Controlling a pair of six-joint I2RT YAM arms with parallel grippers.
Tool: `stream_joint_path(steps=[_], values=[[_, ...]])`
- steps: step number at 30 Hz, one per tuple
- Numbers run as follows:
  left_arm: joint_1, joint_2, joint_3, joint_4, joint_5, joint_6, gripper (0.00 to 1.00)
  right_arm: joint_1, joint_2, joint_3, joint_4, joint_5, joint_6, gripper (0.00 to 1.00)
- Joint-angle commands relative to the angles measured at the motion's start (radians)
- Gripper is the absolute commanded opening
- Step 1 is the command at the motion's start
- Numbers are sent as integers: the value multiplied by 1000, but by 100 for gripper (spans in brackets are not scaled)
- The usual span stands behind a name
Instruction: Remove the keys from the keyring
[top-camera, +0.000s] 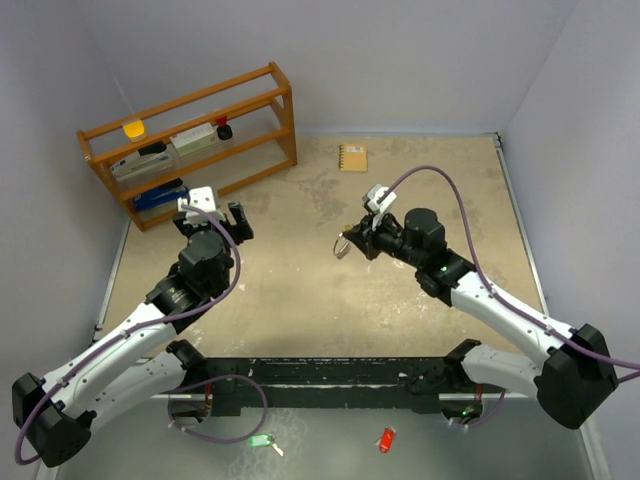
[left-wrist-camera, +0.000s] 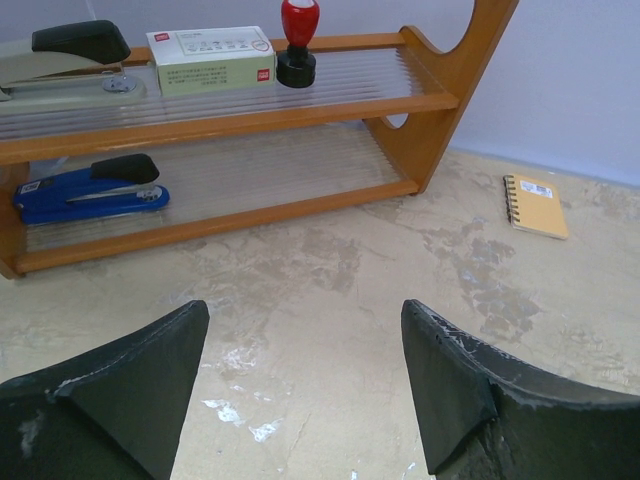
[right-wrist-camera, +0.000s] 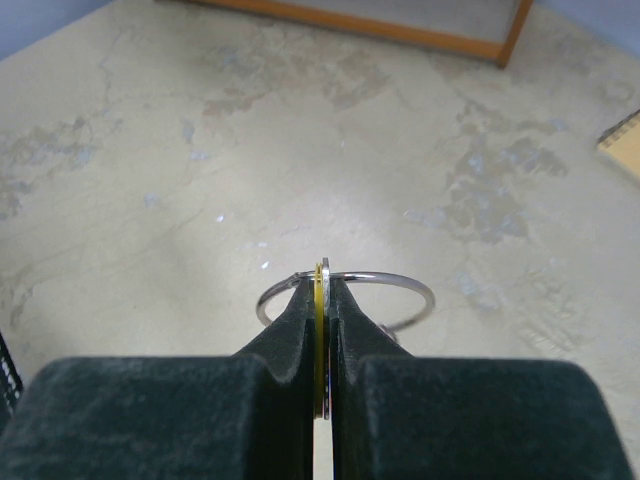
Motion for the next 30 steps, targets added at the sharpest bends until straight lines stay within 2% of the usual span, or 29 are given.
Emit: stream_joint_path(steps=[1, 6, 16, 23, 25, 26, 30], values=[[0, -8, 1, 65, -1, -6, 76, 55, 22, -26, 71, -41, 24, 0], [0, 7, 4, 65, 2, -8, 77, 213, 98, 12, 13, 75, -47, 0], [0, -22, -7, 47, -6, -13, 78, 223, 142, 17, 44, 78, -10, 0], [-1, -16, -12, 41, -19, -20, 78, 223, 158, 16, 29, 76, -4, 18], [-1, -10, -10, 41, -18, -20, 78, 223, 154, 24, 16, 83, -9, 31], [0, -8, -9, 41, -17, -19, 78, 223, 152, 28, 7, 88, -13, 34], [0, -2, -8, 43, -23, -17, 79, 223, 126, 36, -15, 106, -31, 35]])
